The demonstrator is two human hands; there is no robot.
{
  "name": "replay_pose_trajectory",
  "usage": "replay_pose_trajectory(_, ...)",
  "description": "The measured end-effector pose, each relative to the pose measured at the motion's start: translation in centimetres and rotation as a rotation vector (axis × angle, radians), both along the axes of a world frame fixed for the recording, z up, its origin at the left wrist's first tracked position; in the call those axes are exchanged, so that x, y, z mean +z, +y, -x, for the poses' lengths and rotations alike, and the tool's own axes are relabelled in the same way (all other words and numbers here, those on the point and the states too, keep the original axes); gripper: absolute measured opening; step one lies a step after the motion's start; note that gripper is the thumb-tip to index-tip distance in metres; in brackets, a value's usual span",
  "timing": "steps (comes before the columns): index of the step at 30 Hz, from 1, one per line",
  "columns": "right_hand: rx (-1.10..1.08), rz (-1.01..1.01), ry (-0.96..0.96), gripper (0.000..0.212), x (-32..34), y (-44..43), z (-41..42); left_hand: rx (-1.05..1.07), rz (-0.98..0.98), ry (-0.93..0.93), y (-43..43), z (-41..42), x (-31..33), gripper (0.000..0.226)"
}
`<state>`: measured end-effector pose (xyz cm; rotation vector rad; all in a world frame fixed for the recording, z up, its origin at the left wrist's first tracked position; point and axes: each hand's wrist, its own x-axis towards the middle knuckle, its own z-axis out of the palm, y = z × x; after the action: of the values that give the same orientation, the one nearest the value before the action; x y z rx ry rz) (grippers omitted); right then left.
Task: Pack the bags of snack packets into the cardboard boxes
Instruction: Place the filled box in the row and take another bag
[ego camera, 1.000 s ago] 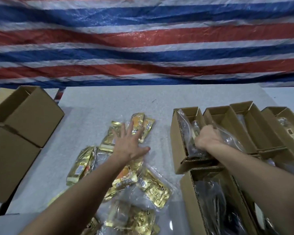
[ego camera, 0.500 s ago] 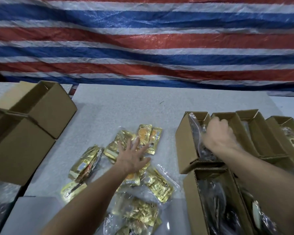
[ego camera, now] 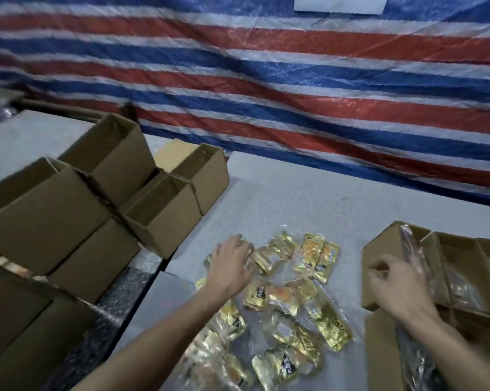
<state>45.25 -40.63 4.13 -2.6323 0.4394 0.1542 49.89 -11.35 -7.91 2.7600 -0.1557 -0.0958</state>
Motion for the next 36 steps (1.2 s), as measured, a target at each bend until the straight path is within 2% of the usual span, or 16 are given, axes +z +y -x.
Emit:
replay_pose_trajectory(3,0.047,-0.119,0.02,0.015,-0.4,2.2,2.4,0.243,-0.175,-0.109,7.5,-1.2,1.7,0.045)
replay_pose_trajectory(6,0.091,-0.151,0.022,0.015,-0.5,3.8,4.2,0.397,-0.403,0.084,14.1,-2.3,2.5,0.041)
replay_pose_trajectory(9,0.12,-0.172,0.029,0.018,-0.5,4.8,5.6,0.369,-0.52,0.299,17.7,-2.7,2.4,0.036)
replay_pose_trajectory(14,0.101,-0.247,0.006,0.027,-0.8,6.5,6.6,0.198,-0.529,0.162,17.2,-1.2,3.4,0.024)
replay_pose_trajectory(19,0.061,-0.315,0.044,0.019,-1.4,9.2,7.3,0.22,-0.347,-0.039,14.3,2.6,4.9,0.022)
replay_pose_trajectory(23,0.036,-0.368,0.043,0.019,-1.1,10.2,8.3,0.251,-0.206,-0.128,13.1,6.8,6.9,0.024)
replay_pose_trajectory(28,0.031,-0.433,-0.053,0.013,-0.7,11.3,10.8,-0.021,0.001,-0.295,13.0,14.3,9.9,0.031)
replay_pose_trajectory(32,-0.156,-0.701,-0.095,0.045,-0.3,12.7,14.9,-0.316,0.117,-0.446,13.1,20.8,9.1,0.04)
replay_pose_trajectory(34,-0.285,-0.833,-0.069,0.062,-0.4,12.8,17.8,-0.433,0.176,-0.44,13.0,23.7,7.4,0.048)
replay_pose_trajectory(36,-0.346,-0.882,-0.06,0.074,-0.7,12.6,20.6,-0.534,0.206,-0.392,12.8,26.0,5.7,0.047)
